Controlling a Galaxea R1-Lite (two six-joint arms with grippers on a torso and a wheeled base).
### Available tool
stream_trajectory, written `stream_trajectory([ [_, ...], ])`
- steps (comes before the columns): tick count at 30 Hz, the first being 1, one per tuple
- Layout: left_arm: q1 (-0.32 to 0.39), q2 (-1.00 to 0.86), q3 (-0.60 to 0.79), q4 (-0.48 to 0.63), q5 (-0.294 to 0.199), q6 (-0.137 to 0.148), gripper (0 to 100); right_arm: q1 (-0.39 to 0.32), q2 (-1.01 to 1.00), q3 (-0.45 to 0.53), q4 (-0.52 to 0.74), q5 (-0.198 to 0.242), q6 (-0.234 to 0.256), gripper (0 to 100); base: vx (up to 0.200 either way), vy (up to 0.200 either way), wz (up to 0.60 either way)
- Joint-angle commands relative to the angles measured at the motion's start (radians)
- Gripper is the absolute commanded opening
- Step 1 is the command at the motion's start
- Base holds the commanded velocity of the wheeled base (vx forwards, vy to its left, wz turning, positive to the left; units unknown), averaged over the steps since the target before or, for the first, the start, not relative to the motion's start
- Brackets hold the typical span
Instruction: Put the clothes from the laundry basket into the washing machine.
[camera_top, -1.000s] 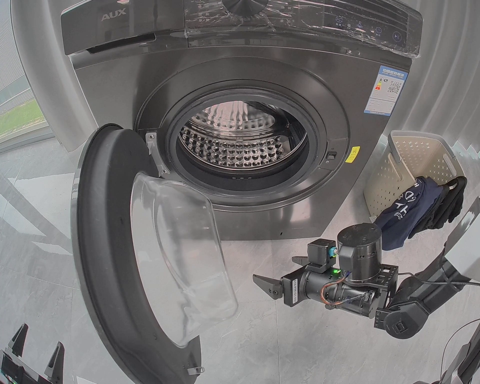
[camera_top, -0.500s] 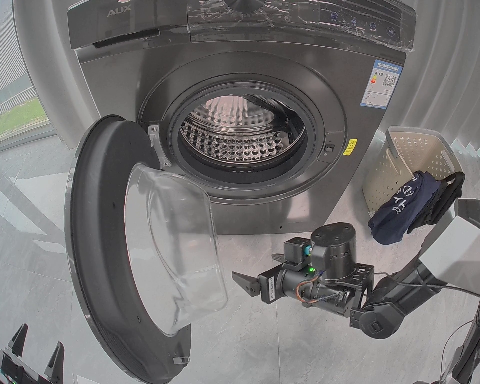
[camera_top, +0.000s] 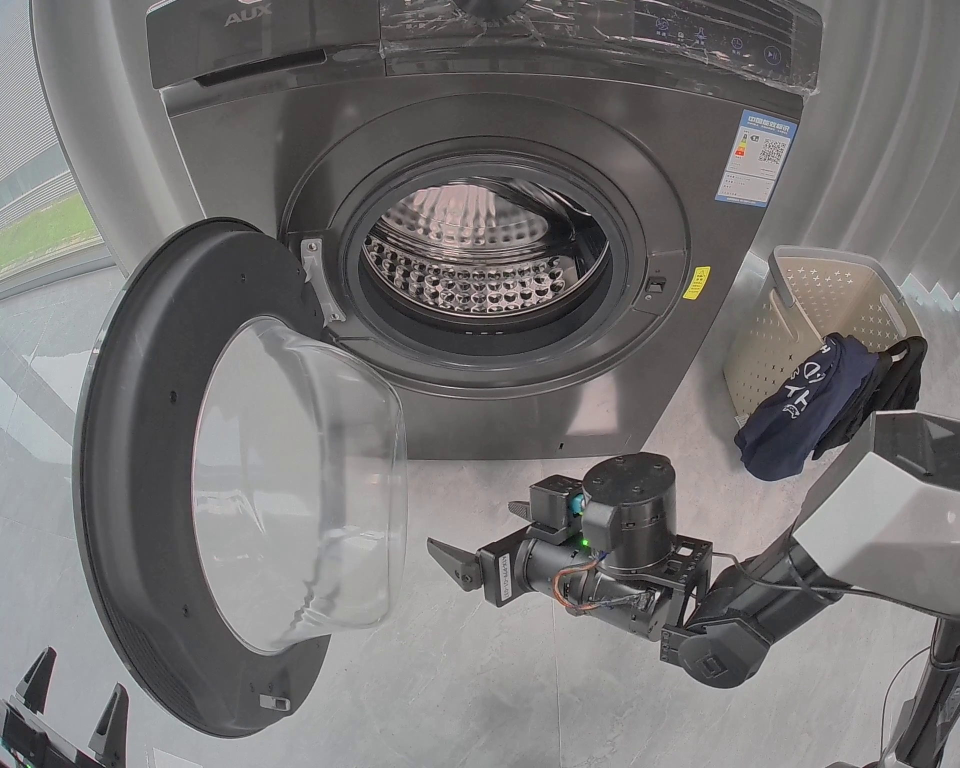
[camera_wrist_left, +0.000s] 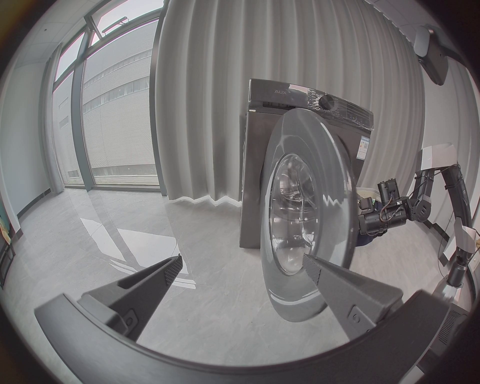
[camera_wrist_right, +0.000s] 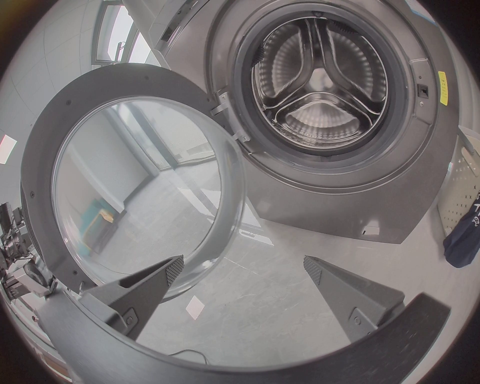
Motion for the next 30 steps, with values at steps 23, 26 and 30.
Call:
stream_trajectory([
  [23, 0.000, -0.009, 0.016, 0.000, 0.000, 0.000, 100, 0.040, 0.207, -0.355, 0.013, -0.003, -0.004, 100, -0.009, 0.000, 0.00],
  [26, 0.000, -0.009, 0.016, 0.000, 0.000, 0.000, 100, 0.040, 0.221, -0.402, 0.022, -0.003, -0.005, 100, 0.000, 0.000, 0.00],
  [30, 0.000, -0.009, 0.016, 0.000, 0.000, -0.001, 100, 0.055, 0.257, -0.473, 0.056, -0.008, -0.004, 100, 0.000, 0.000, 0.00],
])
